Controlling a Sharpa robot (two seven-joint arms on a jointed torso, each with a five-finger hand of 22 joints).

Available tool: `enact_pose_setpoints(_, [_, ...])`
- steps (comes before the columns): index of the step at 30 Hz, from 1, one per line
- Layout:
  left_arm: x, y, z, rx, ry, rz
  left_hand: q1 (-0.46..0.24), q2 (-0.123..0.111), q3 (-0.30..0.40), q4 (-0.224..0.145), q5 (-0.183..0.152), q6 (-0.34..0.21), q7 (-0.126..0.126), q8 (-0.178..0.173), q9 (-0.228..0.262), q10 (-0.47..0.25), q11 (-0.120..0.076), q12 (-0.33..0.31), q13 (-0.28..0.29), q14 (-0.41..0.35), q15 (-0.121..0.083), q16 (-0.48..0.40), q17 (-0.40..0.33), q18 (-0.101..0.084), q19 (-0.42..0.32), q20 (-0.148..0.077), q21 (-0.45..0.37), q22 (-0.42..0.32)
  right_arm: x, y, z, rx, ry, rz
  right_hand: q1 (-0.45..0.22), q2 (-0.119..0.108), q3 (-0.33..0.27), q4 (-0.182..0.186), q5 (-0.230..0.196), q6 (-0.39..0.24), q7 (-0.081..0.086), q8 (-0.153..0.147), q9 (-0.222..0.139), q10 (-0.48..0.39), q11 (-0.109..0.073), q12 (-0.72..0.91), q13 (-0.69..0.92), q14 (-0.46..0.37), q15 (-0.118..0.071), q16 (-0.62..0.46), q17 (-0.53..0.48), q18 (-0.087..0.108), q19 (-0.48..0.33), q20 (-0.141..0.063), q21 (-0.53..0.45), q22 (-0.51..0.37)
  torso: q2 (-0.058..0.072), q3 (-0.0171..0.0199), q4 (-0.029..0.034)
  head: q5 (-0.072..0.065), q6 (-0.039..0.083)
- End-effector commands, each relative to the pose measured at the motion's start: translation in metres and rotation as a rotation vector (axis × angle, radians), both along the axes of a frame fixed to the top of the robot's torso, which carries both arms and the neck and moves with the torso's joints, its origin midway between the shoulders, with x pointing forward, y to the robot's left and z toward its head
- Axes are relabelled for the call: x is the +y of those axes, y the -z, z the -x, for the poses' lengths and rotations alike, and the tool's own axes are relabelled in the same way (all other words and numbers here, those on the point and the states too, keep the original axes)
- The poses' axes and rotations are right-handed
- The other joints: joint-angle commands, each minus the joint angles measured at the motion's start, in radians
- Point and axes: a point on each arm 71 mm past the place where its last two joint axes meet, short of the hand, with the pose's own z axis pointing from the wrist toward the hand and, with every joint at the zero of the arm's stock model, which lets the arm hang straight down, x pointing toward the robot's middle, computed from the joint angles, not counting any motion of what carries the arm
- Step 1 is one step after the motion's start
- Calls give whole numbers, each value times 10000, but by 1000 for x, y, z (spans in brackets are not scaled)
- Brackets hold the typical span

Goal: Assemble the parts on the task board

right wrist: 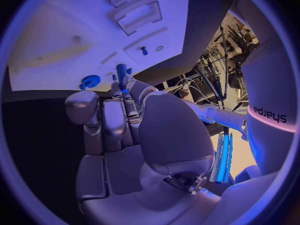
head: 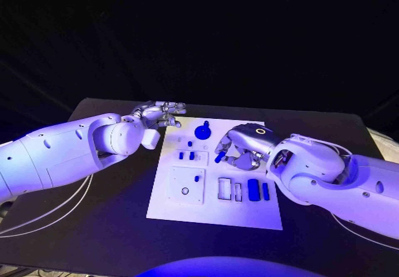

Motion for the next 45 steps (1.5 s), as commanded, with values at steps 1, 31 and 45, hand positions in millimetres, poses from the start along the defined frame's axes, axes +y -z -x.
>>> enact_pose_setpoints(1, [-4,-1,0,-89,237,86,-53,7,-28,-19,13,-81,14,46,-15,-65,30,68,-14,-48,-4,-33,-13,113,56,-24,-42,-14,18,3,11,116,-517,-313,-13,-47,55,14,75,63,24,41,12,287,-205,-56,16,272,-46,35,-10,-166,54,3,25,-18,0,-6,4,56,-9])
enact_pose_setpoints(31, [-10,0,1,-117,394,122,-42,16,-29,-32,13,-87,17,51,-15,-74,31,82,-15,-52,-4,-32,-23,113,61,-24,-55,-24,82,60,31,1533,-1971,-198,-100,-74,156,4,147,3,45,1,8,272,-187,-165,14,266,-33,59,-2,-157,27,4,15,-51,9,-3,-13,224,-211])
enact_pose_setpoints(45, [-8,0,0,-129,385,73,-42,16,-29,-32,13,-87,17,51,-15,-74,31,82,-15,-52,-4,-32,-23,113,61,-24,-55,-24,78,60,28,923,-1585,42,-99,-81,194,-24,172,17,43,8,14,299,-191,-179,21,267,-34,79,18,-164,33,5,42,-8,7,-5,3,221,-244])
